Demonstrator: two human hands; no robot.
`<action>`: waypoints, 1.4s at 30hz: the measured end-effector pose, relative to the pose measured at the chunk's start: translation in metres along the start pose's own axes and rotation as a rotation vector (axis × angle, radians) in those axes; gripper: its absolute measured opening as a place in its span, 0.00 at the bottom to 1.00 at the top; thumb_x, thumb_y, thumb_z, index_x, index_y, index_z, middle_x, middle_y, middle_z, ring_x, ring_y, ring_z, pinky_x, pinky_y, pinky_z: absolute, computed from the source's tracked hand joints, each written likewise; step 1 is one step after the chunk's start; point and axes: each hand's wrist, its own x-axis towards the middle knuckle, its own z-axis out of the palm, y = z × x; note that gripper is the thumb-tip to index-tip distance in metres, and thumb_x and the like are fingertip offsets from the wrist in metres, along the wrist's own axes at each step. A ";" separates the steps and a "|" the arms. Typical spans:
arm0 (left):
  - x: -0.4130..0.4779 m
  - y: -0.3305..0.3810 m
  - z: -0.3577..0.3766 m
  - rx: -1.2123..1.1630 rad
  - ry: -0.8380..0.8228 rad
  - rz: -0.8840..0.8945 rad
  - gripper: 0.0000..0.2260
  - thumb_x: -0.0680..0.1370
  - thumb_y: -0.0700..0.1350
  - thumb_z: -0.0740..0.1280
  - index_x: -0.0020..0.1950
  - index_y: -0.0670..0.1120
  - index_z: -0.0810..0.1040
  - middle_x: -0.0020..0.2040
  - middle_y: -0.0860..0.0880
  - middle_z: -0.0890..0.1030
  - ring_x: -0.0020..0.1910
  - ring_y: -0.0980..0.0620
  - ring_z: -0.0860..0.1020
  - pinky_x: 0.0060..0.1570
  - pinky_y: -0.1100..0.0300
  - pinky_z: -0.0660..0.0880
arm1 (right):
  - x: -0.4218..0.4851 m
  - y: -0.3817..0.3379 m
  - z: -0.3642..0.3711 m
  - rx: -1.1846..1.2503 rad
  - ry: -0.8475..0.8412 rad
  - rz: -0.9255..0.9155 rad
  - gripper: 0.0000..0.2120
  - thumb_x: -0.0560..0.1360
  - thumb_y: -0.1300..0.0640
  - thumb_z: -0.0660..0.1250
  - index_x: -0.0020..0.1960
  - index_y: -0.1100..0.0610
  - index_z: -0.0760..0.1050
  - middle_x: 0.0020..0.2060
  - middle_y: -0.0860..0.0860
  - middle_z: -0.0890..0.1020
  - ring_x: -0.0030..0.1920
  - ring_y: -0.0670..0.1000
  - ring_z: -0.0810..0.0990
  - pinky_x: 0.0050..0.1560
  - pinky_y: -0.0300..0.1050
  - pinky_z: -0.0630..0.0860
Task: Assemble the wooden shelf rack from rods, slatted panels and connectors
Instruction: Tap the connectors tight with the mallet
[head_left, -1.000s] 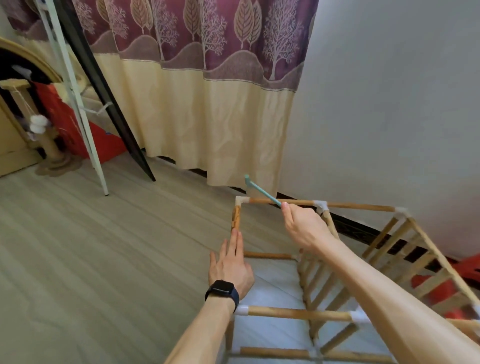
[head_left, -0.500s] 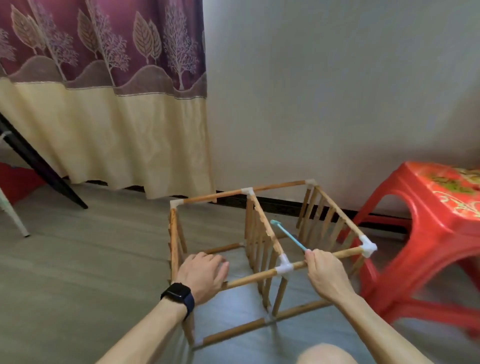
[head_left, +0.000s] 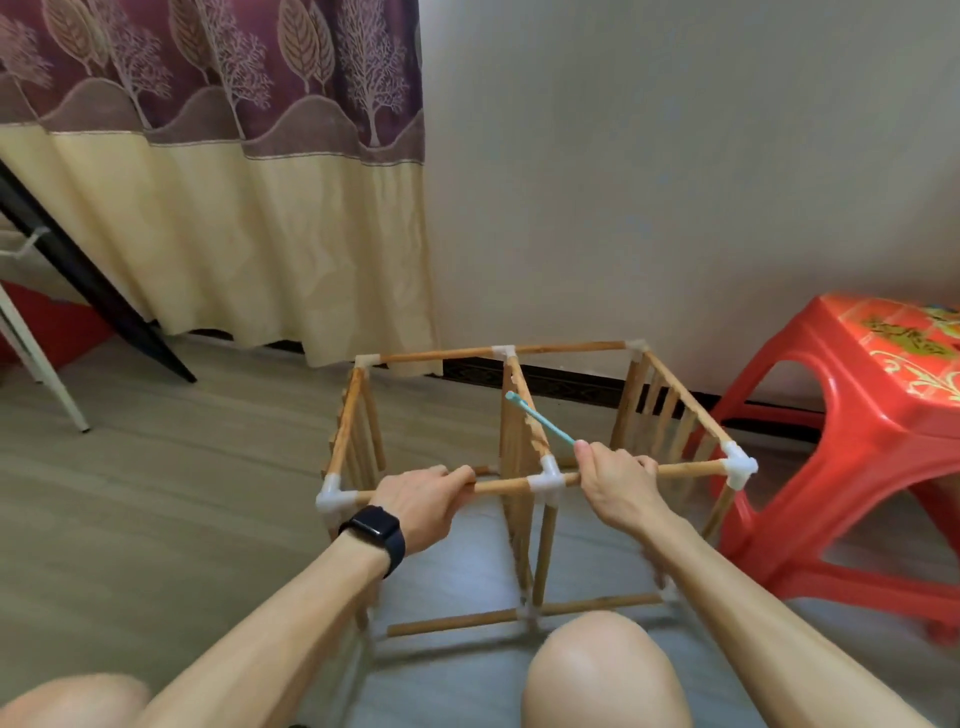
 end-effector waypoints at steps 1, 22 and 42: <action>0.002 -0.007 -0.010 0.012 0.031 0.004 0.10 0.85 0.54 0.52 0.63 0.55 0.68 0.48 0.51 0.75 0.42 0.49 0.76 0.35 0.56 0.70 | 0.006 -0.003 -0.005 0.026 0.029 -0.009 0.12 0.85 0.54 0.43 0.51 0.49 0.64 0.40 0.46 0.71 0.43 0.52 0.72 0.52 0.51 0.60; 0.086 0.013 0.011 -0.175 0.108 -0.226 0.28 0.84 0.59 0.51 0.82 0.55 0.46 0.83 0.51 0.45 0.81 0.50 0.46 0.78 0.41 0.46 | -0.027 0.044 0.129 0.176 0.499 0.053 0.25 0.86 0.51 0.43 0.40 0.51 0.74 0.32 0.42 0.72 0.36 0.49 0.74 0.51 0.55 0.74; 0.063 0.028 0.043 -0.048 -0.026 -0.213 0.25 0.85 0.58 0.44 0.82 0.54 0.47 0.58 0.50 0.77 0.59 0.48 0.74 0.65 0.50 0.65 | -0.002 0.006 0.048 0.721 0.353 0.225 0.21 0.86 0.48 0.50 0.43 0.57 0.74 0.38 0.53 0.79 0.39 0.45 0.79 0.38 0.34 0.67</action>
